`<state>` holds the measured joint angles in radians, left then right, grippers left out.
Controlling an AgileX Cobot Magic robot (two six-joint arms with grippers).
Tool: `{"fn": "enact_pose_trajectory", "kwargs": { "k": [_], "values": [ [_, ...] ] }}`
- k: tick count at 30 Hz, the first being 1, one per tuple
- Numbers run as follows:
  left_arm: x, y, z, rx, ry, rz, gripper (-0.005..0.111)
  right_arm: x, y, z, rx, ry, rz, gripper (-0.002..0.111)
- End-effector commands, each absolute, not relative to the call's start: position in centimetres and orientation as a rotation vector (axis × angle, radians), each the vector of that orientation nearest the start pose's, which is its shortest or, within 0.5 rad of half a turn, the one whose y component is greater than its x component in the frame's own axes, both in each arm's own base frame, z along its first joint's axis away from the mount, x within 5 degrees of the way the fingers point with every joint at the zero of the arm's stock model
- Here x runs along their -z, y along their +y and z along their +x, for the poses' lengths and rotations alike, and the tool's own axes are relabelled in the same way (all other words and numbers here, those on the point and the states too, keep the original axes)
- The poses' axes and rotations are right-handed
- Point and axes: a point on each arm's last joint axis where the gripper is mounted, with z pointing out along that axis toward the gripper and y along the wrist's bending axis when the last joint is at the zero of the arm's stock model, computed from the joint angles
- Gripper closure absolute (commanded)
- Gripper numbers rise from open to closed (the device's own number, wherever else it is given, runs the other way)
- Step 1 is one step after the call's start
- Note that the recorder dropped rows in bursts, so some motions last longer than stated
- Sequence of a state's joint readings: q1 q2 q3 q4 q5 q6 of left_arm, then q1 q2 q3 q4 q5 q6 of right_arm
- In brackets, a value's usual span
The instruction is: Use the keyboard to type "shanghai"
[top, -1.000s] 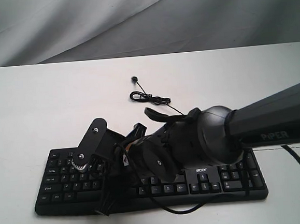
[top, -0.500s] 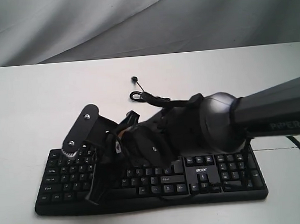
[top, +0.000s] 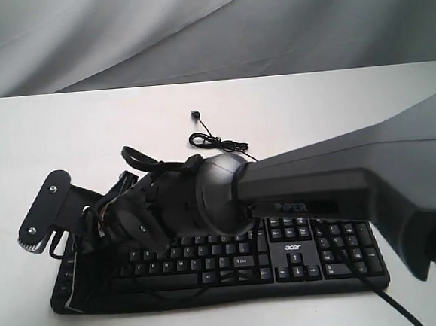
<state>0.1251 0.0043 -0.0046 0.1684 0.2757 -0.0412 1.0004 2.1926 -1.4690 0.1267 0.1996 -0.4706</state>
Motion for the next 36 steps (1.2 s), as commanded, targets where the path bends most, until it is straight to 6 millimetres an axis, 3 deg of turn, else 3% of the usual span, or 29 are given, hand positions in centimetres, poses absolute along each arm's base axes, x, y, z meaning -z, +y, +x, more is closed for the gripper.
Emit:
{"fn": "enact_pose_trajectory", "kwargs": {
  "k": [1,15,26,31,36],
  "values": [
    [-18.9,1.0,5.4,-0.208,1.75,-0.034,0.107,-12.4,40.2,25.2,-0.341,1.896,-1.516,0.108],
    [-18.9,1.0,5.4,-0.208,1.75,-0.034,0.107,-12.3,40.4,25.3,-0.345,1.874,-1.494,0.108],
    [-18.9,1.0,5.4,-0.208,1.75,-0.034,0.107,-10.7,40.4,25.3,-0.339,1.91,-1.51,0.108],
    [-18.9,1.0,5.4,-0.208,1.75,-0.034,0.107,-10.7,40.4,25.3,-0.339,1.91,-1.51,0.108],
    [-18.9,1.0,5.4,-0.208,1.75,-0.034,0.107,-12.3,40.2,25.3,-0.341,1.892,-1.508,0.108]
  ]
}}
